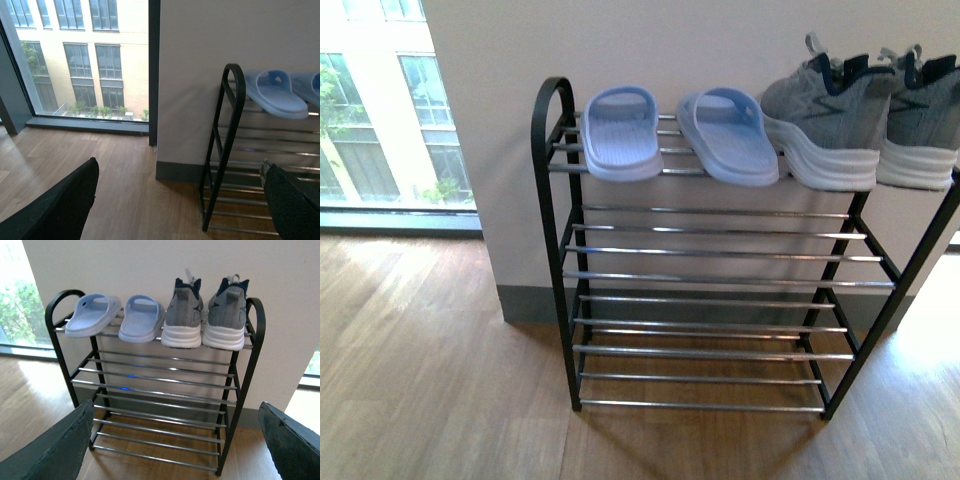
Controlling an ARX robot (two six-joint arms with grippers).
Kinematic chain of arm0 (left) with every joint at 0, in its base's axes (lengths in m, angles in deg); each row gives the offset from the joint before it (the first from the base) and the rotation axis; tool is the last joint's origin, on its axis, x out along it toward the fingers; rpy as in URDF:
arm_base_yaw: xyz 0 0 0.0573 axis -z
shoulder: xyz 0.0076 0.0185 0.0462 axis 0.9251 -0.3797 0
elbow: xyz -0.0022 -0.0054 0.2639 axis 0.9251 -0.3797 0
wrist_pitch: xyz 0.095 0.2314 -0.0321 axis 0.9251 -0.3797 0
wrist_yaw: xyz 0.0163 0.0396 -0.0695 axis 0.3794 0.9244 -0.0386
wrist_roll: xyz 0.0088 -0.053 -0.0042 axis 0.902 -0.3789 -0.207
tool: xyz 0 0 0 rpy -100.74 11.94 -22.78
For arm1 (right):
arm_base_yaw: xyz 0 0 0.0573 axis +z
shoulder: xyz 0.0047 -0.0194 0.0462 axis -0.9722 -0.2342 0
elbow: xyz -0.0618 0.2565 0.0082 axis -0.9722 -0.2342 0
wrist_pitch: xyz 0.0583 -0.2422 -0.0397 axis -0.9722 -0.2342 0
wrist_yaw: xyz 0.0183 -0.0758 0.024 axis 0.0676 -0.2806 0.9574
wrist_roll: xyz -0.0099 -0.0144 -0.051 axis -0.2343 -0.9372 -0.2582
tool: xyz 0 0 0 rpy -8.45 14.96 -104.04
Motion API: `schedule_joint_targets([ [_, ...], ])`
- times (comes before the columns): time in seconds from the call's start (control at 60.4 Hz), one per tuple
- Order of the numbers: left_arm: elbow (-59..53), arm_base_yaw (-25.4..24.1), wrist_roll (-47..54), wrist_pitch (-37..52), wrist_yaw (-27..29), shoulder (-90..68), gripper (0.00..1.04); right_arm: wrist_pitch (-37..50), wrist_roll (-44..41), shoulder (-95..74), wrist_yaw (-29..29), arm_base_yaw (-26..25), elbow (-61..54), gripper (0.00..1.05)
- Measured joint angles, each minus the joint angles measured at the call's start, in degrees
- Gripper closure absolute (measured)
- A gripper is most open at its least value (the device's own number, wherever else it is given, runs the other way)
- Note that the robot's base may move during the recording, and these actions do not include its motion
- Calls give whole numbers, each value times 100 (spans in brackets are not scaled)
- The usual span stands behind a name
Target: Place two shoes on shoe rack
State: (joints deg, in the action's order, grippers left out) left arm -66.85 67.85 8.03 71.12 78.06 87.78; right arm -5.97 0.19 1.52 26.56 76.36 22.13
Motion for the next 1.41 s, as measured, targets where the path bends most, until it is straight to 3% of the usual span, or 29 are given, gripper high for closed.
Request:
schedule_joint_targets([
  [1.407, 0, 0, 0, 0, 0, 0, 9, -4, 0, 0, -2, 0, 0, 9],
])
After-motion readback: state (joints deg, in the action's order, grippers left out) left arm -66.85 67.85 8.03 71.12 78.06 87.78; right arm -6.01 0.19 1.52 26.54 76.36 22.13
